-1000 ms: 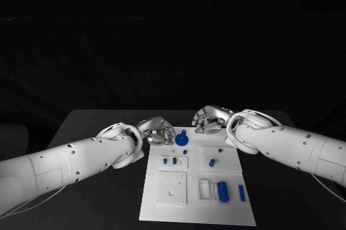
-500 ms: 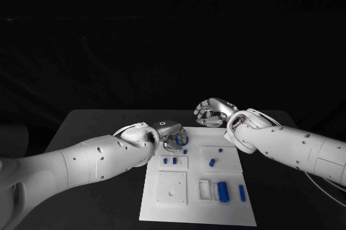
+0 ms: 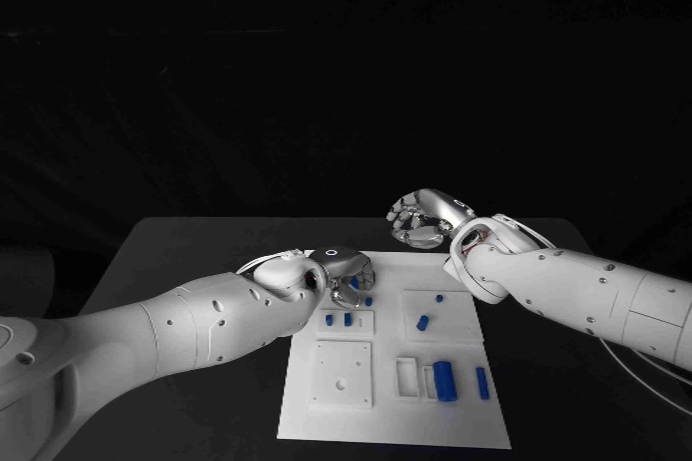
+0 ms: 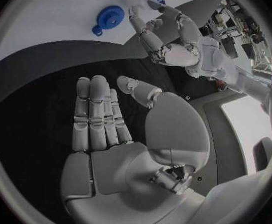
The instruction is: Assemble the parts on the task board
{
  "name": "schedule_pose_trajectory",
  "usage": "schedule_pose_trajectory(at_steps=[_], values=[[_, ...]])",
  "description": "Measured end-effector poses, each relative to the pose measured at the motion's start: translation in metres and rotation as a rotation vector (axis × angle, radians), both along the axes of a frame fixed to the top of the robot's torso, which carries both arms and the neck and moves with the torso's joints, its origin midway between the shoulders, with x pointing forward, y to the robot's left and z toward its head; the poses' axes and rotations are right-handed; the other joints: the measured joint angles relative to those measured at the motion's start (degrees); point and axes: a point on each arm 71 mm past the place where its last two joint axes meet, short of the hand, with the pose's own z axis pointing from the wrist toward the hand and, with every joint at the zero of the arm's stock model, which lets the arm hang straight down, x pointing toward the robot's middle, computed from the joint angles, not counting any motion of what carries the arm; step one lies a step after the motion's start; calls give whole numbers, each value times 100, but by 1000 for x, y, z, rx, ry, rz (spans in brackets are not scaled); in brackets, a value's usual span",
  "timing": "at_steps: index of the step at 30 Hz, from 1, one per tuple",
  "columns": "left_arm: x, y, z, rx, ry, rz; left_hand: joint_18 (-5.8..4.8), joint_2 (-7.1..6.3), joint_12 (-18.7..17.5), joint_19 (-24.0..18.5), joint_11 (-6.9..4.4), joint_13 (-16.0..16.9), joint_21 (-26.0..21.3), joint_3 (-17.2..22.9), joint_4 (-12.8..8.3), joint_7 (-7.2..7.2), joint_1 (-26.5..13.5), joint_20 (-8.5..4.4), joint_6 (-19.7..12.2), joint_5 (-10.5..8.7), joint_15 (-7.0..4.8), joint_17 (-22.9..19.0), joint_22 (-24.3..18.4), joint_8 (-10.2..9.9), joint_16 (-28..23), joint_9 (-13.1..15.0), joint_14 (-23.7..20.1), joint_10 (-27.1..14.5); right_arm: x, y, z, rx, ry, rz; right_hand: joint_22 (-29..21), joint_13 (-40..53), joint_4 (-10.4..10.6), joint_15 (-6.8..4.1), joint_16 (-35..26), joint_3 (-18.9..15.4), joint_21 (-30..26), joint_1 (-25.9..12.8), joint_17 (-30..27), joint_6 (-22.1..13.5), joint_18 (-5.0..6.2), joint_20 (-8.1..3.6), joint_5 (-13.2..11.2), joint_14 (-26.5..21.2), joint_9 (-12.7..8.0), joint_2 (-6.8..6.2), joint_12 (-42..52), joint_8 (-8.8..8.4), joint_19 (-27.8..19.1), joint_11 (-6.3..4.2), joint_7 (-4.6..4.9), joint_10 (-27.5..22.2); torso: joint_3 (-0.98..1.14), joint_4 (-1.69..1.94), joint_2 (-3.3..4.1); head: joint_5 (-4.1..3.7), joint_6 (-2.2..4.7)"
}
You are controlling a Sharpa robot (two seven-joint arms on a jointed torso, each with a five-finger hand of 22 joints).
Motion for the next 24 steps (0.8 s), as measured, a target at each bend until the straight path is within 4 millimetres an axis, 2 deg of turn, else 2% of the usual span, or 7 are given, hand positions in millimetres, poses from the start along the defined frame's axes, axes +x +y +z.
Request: schedule_pose_trajectory(at_steps=[9, 13, 24], values=[[0, -3, -11, 24, 3, 4, 0, 0, -60, 81, 1, -41, 72, 16, 16, 3, 0, -3, -55, 0, -44, -39, 62, -3, 111, -55, 85, -36, 0, 1, 1, 8, 0, -2, 7, 11, 0, 1, 0, 0, 0, -6, 12, 6, 0, 10, 70, 1, 0, -6, -26, 0, 9, -13, -6, 29, 5, -14, 2, -8, -26], [-1, -4, -14, 28, 5, 2, 0, 25, -60, 116, -71, -46, 120, 16, 16, 3, 25, -33, -55, 0, -80, -50, 89, -3, 168, -76, 125, 40, 0, 1, 1, 11, 2, -3, 7, 12, 0, 1, 0, 0, 0, -6, 12, 10, 0, 10, 70, 2, 0, -6, -26, 0, 9, -13, -10, 29, 7, -12, 2, -20, -39], [1, -6, -17, 31, 5, 6, 1, 48, -60, 153, -90, -54, 184, 16, 17, 25, 48, -51, -32, 0, -84, -74, 129, -3, 253, -115, 165, 140, 0, 3, 1, 15, 6, -1, 9, 18, 0, 2, 0, 0, 0, -6, 18, -1, 0, 12, 70, 2, 0, -6, -48, 0, 9, -13, 0, 28, 10, -8, -1, -47, -53]])
